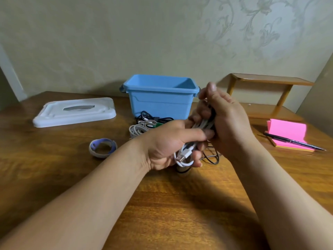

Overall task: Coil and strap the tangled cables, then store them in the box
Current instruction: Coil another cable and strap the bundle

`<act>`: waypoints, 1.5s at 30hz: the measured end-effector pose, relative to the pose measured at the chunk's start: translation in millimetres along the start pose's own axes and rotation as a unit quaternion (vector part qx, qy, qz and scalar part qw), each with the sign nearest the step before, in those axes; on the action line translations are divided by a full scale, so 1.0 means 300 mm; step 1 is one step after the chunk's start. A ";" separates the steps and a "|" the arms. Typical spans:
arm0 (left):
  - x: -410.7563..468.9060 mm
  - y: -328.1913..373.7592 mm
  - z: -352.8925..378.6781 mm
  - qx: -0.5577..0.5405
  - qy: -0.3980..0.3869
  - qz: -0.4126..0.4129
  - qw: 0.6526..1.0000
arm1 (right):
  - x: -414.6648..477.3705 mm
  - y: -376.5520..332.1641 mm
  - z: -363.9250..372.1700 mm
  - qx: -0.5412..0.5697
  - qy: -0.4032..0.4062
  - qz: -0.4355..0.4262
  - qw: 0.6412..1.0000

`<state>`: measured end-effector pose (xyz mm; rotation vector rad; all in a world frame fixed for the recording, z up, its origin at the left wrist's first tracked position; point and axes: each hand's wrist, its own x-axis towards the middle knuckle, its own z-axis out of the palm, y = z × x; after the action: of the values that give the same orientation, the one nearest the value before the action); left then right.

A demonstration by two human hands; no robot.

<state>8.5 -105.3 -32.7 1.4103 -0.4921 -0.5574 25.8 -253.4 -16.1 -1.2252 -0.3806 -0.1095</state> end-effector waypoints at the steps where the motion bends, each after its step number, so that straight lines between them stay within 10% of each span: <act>1: 0.003 -0.006 0.010 0.034 0.016 0.009 0.999 | -0.002 0.002 0.001 -0.007 0.021 -0.010 1.000; 16: -0.023 0.004 0.020 0.381 0.122 0.074 0.914 | -0.001 -0.038 -0.003 0.160 0.002 0.020 0.987; 31: -0.083 -0.008 0.043 0.288 0.092 0.043 0.952 | -0.058 -0.039 0.075 0.097 0.055 -0.068 0.991; 37: -0.242 -0.007 -0.008 0.368 0.186 0.072 0.908 | -0.037 -0.015 0.240 0.060 0.007 -0.015 0.998; 41: -0.376 -0.007 -0.193 0.258 0.394 0.097 0.877 | 0.030 0.012 0.330 -0.160 -0.037 -0.004 0.986; 45: -0.485 -0.039 -0.397 0.290 0.530 0.021 0.796 | 0.052 0.083 0.415 -0.566 -0.111 -0.086 0.813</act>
<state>-31.0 77.5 -55.2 2.0227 0.2644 0.5207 19.2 -127.0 2.3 -2.4040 -0.6714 -0.3912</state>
